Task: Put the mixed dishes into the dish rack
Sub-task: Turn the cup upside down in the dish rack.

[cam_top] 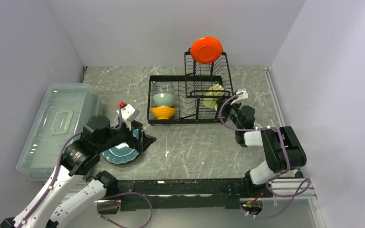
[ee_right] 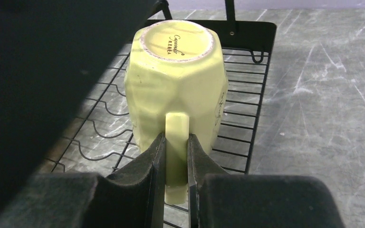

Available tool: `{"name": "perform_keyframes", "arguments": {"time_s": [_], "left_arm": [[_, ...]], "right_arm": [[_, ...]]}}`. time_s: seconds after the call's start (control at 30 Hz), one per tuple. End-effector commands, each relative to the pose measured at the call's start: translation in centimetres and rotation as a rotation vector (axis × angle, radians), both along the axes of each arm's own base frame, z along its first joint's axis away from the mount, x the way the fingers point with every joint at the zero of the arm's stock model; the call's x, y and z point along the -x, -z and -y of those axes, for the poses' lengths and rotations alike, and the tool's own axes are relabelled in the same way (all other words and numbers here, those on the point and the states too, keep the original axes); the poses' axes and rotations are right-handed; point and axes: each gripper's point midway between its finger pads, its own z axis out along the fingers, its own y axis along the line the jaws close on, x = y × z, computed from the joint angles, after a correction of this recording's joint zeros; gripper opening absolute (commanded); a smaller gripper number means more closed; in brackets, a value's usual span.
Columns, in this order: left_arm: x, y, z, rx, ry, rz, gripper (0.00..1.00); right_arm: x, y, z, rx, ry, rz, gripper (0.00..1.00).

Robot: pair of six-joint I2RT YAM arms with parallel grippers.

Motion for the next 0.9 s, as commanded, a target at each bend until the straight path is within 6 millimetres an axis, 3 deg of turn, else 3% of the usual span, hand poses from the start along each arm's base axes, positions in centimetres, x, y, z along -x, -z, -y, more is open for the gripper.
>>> {"name": "perform_keyframes", "arguments": {"time_s": [0.0,0.4,0.87], "left_arm": [[-0.4,-0.6,-0.1,0.003,-0.010,0.042,0.99],[-0.4,-0.7,-0.2,0.005,-0.014,0.047,0.99],[-0.5,-0.6,-0.4,0.001,-0.025,0.050,0.99]], "right_arm": [[-1.8,-6.5,-1.0,0.011,0.013,0.251,0.00],[-1.8,-4.0,-2.3,0.058,0.024,0.203,0.00],[-4.9,-2.1,-2.1,0.058,0.070,0.143,0.00]]}}
